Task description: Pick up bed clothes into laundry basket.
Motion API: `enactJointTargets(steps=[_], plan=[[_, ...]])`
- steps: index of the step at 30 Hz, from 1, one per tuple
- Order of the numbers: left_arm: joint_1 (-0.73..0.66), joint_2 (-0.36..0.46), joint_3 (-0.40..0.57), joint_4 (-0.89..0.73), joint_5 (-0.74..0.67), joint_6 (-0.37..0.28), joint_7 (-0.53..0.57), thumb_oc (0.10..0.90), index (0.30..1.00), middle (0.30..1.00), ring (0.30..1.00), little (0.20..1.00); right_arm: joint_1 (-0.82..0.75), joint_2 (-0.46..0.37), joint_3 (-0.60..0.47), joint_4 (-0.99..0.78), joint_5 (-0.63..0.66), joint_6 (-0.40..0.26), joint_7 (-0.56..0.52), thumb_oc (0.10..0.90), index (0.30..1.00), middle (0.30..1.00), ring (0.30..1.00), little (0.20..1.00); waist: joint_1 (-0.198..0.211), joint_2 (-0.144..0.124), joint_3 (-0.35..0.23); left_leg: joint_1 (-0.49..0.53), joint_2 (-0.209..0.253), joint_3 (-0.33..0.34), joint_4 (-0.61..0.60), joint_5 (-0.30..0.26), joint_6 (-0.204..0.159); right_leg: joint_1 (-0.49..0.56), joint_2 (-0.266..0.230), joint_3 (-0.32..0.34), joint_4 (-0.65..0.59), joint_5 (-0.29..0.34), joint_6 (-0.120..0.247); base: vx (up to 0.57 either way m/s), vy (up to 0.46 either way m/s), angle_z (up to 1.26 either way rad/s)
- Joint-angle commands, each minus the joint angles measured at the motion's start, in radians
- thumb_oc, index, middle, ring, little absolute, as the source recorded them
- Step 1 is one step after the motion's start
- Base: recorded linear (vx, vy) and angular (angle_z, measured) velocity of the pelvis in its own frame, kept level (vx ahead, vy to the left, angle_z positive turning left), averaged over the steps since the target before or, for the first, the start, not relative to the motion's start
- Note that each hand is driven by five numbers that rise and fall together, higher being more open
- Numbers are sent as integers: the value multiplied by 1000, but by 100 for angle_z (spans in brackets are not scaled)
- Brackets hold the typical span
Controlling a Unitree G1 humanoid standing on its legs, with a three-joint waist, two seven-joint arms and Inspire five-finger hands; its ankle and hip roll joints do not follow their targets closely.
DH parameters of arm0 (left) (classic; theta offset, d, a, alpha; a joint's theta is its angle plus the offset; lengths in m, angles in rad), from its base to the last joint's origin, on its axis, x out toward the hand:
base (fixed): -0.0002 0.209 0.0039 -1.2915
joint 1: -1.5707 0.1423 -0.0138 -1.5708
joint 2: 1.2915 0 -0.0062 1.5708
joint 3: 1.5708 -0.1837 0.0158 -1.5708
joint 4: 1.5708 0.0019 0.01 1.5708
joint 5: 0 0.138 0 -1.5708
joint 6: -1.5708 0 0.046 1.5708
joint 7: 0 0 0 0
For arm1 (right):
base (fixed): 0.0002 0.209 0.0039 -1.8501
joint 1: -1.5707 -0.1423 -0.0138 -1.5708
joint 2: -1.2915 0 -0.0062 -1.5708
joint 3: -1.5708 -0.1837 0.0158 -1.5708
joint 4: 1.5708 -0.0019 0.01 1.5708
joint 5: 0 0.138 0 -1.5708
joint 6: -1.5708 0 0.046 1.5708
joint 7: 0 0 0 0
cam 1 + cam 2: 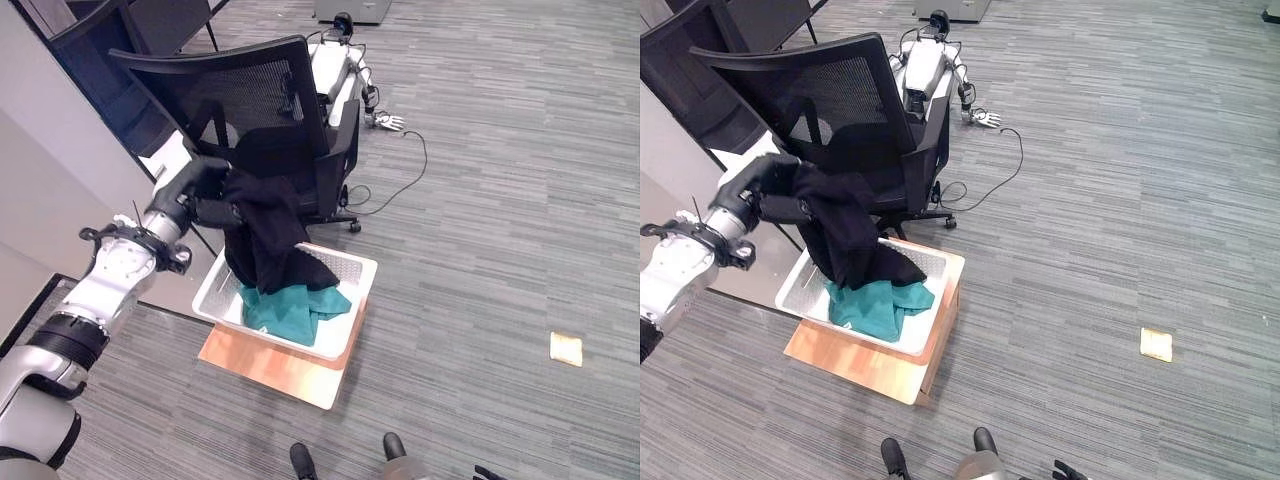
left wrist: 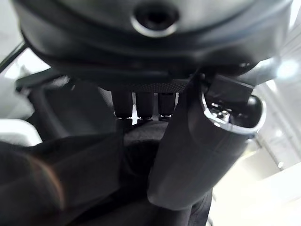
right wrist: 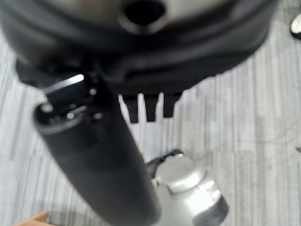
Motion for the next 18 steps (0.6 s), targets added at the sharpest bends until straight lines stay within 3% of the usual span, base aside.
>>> enactJointTargets(steps=[1,18], plan=[[-110,9,147,14,7,-47,1,400,300,300,300,300,32,-64,6,-34,-30,-17,6,800,900,900,900,900,30,13,-8,86,55,10,3,-90,-52,-43,8,-10,3,17,27,0,0,0],[98,-2,244,-97,18,-26,-18,400,300,300,300,300,40,-66,0,-40,-43,-13,7,800,900,900,900,900,31,26,-8,69,50,14,3,-97,-52,-62,8,-7,4,16,24,3,-3,-1]])
